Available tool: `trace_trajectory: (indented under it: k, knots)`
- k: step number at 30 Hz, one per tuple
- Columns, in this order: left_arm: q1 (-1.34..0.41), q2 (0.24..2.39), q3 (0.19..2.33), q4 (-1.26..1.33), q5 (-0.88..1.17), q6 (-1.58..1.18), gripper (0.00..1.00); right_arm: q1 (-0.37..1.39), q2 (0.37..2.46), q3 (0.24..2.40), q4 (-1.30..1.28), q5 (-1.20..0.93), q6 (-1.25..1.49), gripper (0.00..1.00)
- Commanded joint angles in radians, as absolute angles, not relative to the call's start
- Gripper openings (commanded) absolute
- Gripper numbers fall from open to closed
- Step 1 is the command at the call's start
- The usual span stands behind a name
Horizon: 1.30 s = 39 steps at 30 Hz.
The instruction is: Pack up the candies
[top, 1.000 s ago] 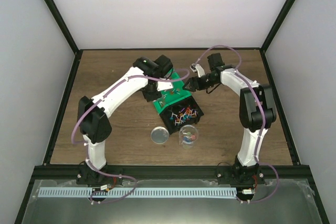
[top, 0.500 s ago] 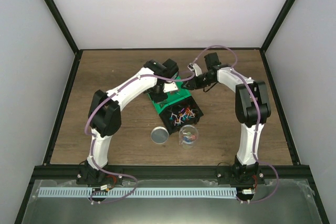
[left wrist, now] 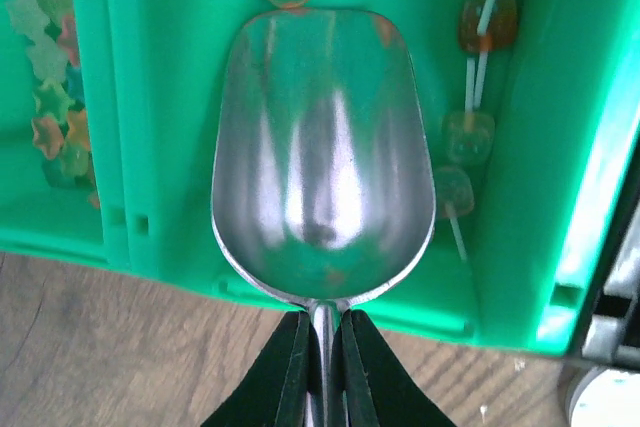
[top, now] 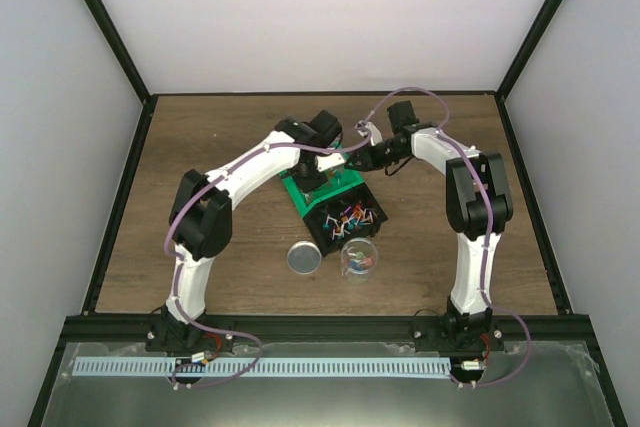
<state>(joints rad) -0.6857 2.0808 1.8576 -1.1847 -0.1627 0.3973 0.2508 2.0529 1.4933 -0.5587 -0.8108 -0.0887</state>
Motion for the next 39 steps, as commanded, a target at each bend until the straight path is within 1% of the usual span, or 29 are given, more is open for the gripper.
trace_trajectory:
  k: [1, 5, 11, 17, 24, 29, 32, 35, 39]
  knots:
    - [-0.683, 2.122, 1.786, -1.119, -0.103, 0.372, 0.04, 0.265, 2.081, 1.525, -0.551, -0.849, -0.096, 0.29]
    - [-0.683, 2.118, 1.725, -1.041, -0.087, 0.366, 0.04, 0.268, 2.083, 1.522, -0.555, -0.854, -0.105, 0.28]
    - [-0.683, 2.097, 1.624, -0.919, -0.049, 0.370, 0.04, 0.273, 2.081, 1.515, -0.550, -0.862, -0.115, 0.22]
    - [-0.676, 2.034, 1.484, -0.717, 0.051, 0.372, 0.04, 0.278, 2.077, 1.502, -0.538, -0.869, -0.122, 0.17]
    - [-0.611, 1.953, 1.282, -0.447, 0.177, 0.359, 0.04, 0.278, 2.078, 1.501, -0.540, -0.850, -0.131, 0.16]
    - [-0.566, 1.896, 1.211, -0.310, 0.274, 0.365, 0.04, 0.278, 2.083, 1.503, -0.545, -0.834, -0.132, 0.15]
    - [-0.545, 1.834, 1.178, -0.284, 0.334, 0.395, 0.04, 0.276, 2.079, 1.505, -0.549, -0.819, -0.137, 0.15]
    - [-0.523, 1.784, 1.155, -0.292, 0.349, 0.448, 0.04, 0.276, 2.075, 1.507, -0.553, -0.813, -0.143, 0.15]
    - [-0.467, 1.766, 1.174, -0.387, 0.405, 0.535, 0.04, 0.276, 2.070, 1.506, -0.552, -0.809, -0.146, 0.14]
